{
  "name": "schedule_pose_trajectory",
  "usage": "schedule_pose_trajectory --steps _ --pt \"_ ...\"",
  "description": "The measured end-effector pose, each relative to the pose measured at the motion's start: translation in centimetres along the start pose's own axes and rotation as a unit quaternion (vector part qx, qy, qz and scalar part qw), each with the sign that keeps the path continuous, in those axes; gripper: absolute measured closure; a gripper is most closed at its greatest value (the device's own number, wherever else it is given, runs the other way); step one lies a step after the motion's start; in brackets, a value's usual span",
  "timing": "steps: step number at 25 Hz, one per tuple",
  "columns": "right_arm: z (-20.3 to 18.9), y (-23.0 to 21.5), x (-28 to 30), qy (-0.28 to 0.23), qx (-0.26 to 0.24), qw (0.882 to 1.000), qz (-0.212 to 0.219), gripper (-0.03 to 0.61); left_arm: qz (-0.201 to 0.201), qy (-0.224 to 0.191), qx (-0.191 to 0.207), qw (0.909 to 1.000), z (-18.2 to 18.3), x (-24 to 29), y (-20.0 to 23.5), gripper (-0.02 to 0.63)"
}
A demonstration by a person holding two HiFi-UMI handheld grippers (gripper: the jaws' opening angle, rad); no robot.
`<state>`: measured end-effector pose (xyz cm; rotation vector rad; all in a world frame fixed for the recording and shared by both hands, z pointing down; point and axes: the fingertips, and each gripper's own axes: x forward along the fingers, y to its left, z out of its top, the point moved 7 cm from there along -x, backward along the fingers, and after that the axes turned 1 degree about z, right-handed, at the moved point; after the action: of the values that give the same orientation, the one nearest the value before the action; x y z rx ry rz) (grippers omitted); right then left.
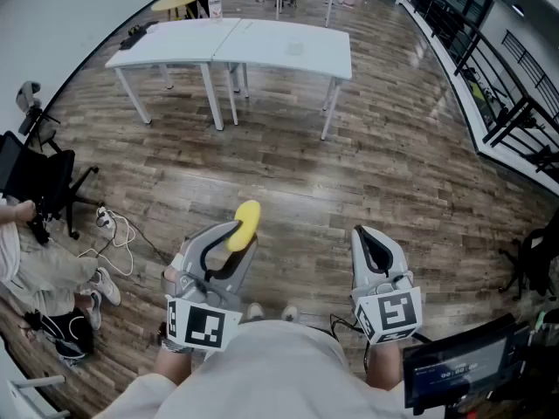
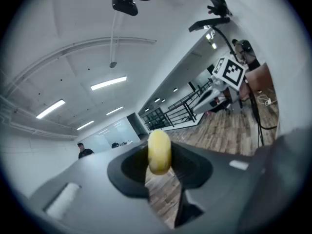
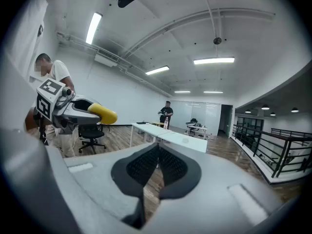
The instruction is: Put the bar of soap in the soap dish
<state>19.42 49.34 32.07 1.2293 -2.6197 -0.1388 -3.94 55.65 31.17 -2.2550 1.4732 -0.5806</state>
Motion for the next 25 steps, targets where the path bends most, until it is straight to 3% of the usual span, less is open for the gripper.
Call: schedule_pose_trajectory --steps 11,25 --pt "0.3 -0.8 -0.6 -0.014 -0.045 0.999 -0.009 0.575 0.0 0.007 0.012 0.9999 1.2 0.6 -0.5 0.482" --pt "0.3 -3.4 -2.3 -0.033 -0.05 0.998 -0.002 0.575 0.008 0.021 0.023 0.9995 2.6 1.5 -2.4 0.482"
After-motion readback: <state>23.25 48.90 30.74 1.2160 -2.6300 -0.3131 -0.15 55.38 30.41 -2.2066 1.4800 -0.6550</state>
